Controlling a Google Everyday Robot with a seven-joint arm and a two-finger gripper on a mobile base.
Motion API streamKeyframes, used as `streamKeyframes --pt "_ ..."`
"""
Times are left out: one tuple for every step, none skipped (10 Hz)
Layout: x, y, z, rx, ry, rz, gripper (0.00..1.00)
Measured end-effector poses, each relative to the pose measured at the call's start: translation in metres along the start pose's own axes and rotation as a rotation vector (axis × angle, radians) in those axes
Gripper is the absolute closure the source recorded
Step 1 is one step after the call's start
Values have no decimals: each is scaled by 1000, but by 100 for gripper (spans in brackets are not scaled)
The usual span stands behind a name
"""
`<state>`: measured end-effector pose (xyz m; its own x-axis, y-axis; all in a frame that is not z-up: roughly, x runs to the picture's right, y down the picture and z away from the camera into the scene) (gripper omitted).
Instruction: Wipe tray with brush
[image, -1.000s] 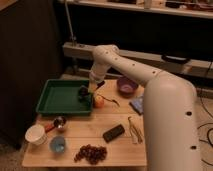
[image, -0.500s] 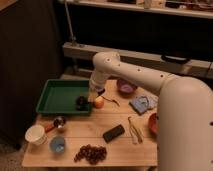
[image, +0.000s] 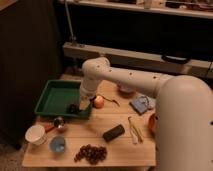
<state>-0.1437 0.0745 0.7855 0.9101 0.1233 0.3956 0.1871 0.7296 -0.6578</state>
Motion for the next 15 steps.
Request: streamKeyframes --pt "-11 -12 4 2 3 -9 86" --pt "-22 -27 8 5 10 -16 86" --pt "-32 -41 10 10 16 -21 86" --pt "-38 -54 11 16 18 -21 86" --pt "-41 -74 10 23 9 -8 86" --pt "-37 -87 7 29 6 15 86" --pt "-32 -97 4 37 2 36 86" --pt "-19 -106 -1 49 7 68 86" --pt "-1 -109 -8 62 12 107 86" --pt "16 -109 -16 75 16 137 86" --pt "32 -106 -23 84 21 160 86" --pt "56 -100 -35 96 26 188 86" --pt "73 -92 -43 102 28 206 86" --pt "86 -83 -49 104 20 210 86" --pt "98 -71 -53 101 8 207 86"
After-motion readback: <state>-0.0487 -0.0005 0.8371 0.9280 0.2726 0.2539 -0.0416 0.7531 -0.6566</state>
